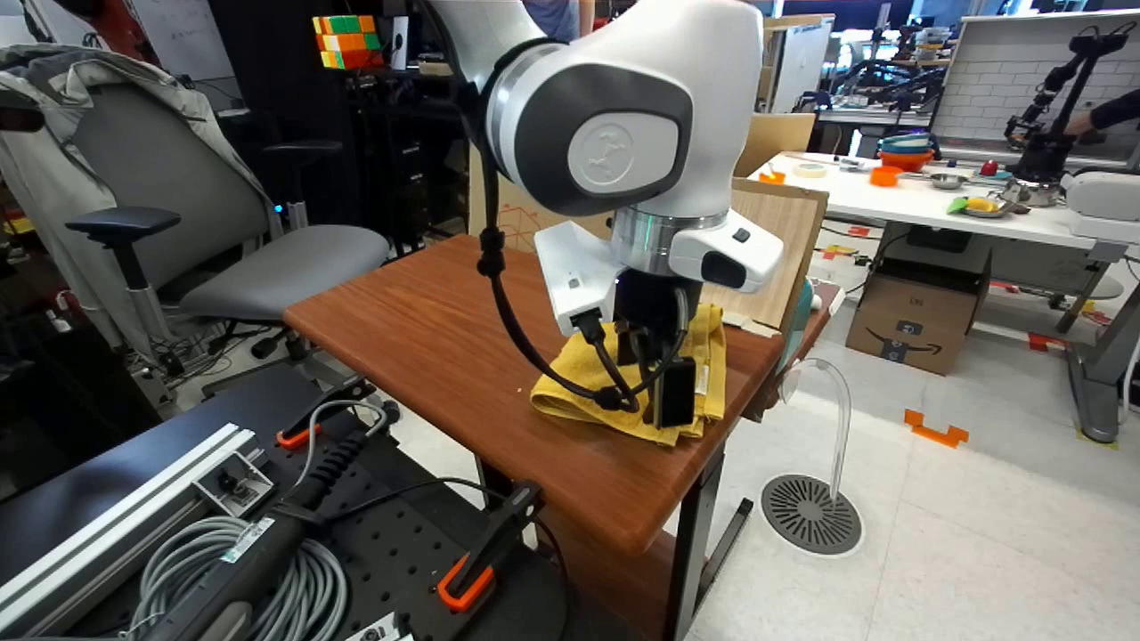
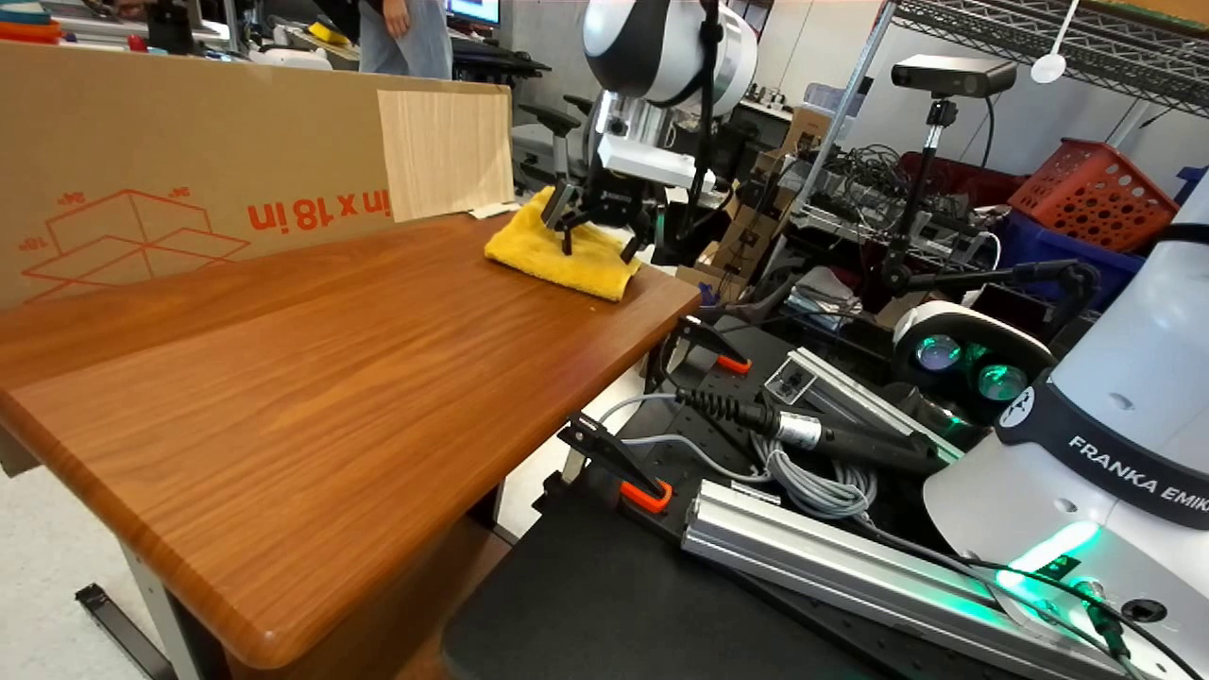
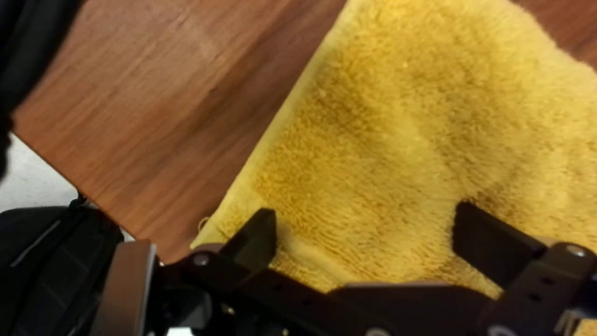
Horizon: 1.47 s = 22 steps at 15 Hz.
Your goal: Wipe the table with the yellow towel
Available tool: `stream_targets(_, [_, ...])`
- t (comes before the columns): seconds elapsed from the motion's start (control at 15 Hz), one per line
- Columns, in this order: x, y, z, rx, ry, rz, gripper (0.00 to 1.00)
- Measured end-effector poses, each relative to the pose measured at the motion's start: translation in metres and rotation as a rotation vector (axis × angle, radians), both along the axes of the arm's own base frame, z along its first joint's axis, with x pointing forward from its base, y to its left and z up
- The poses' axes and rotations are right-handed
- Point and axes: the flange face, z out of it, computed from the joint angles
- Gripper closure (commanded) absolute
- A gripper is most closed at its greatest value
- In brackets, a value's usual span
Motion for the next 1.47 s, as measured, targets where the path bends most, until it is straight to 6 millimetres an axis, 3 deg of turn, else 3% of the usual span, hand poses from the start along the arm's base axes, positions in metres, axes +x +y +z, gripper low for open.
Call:
stream_targets(0.27, [-0.015,0.025,-0.003,0.009,0.031,0.144,0.00])
stream_targets(0.67, [-0.093,0.111,-0.005,-0.013,0.068,0.476,0.00])
stream_targets(0.87, [-0.107,0.138,-0.006,-0.053,0.052,0.590,0.00])
stream_targets(1.07, [-0.090,0.136,-0.002,-0.044,0.068,0.546,0.00])
stream_targets(1.47, [-0.004,0.106,0.012,-0.054,0.059,0.350,0.00])
